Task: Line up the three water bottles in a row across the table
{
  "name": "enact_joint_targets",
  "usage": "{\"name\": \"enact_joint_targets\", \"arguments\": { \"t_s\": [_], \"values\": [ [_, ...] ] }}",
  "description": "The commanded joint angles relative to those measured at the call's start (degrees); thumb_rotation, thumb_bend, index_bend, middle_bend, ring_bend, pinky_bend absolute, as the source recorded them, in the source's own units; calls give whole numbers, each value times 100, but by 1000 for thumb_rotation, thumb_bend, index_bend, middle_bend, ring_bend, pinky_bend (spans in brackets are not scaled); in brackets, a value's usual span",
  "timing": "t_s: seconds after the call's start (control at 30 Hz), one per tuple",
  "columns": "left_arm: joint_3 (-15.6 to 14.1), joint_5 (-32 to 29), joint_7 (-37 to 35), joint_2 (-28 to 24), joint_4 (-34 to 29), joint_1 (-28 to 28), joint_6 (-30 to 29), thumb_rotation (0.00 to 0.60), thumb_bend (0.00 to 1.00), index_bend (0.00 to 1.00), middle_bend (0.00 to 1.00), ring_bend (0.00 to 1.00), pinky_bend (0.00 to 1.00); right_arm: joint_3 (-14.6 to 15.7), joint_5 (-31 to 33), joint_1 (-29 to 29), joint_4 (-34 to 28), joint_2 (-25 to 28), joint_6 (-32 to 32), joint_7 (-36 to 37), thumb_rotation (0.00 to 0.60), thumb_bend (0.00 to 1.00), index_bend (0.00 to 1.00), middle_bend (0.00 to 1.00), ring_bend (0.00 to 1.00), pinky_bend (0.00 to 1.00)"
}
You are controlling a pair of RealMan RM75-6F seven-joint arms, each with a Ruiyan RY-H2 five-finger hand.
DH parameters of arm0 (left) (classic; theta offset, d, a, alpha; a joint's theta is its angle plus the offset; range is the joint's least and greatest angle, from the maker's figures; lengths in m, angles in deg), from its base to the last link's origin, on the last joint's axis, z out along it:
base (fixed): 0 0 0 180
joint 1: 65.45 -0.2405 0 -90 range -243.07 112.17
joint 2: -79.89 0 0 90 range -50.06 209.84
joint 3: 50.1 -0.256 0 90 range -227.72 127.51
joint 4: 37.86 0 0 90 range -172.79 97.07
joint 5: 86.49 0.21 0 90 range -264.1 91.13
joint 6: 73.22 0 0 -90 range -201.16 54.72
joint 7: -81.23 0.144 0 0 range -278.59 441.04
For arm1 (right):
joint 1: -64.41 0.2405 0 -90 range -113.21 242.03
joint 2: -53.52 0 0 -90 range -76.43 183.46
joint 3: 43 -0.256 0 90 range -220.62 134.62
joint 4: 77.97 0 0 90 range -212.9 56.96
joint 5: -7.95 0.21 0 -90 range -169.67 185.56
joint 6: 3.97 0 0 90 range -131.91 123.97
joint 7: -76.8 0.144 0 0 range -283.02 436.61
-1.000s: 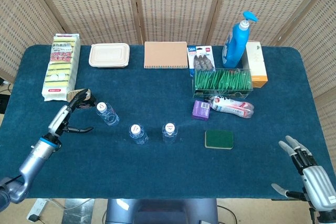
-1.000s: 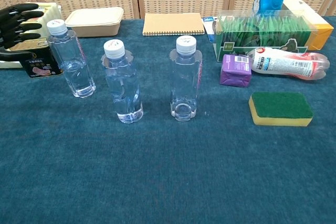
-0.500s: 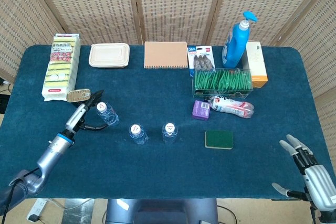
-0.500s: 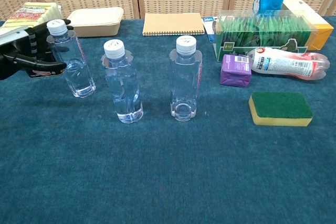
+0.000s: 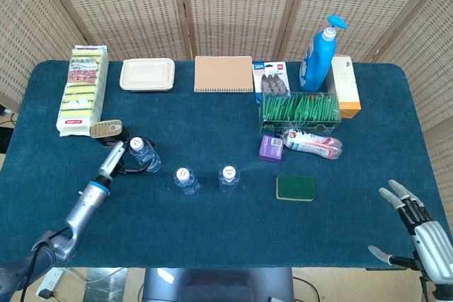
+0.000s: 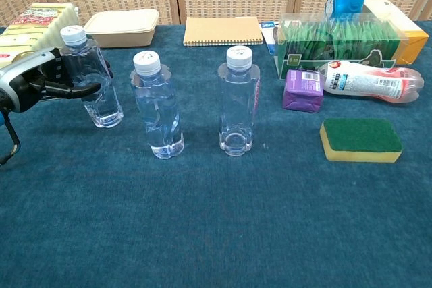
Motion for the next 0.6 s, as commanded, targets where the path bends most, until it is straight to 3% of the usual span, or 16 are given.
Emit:
{"name": "enact_joint_targets", "arguments": {
  "t_s": [0.03, 0.3, 0.6],
  "values": [
    [-8, -8, 57, 30, -2, -16, -36, 600, 360, 434, 396, 339, 440, -9, -1, -5, 5, -2, 9, 8, 600, 0, 98, 6, 0, 39],
    [-94, 57, -62, -87, -209, -318, -591, 600, 346, 455, 411, 351, 444, -15, -52, -13, -8, -12, 15, -21, 600, 0, 99, 6, 0, 39],
    [-522, 467, 11, -168, -428, -770, -1367, 600, 336, 454, 411, 351, 445, 1, -137, -33, -55, -16, 36, -96, 600, 0, 98, 6, 0, 39]
  ]
}}
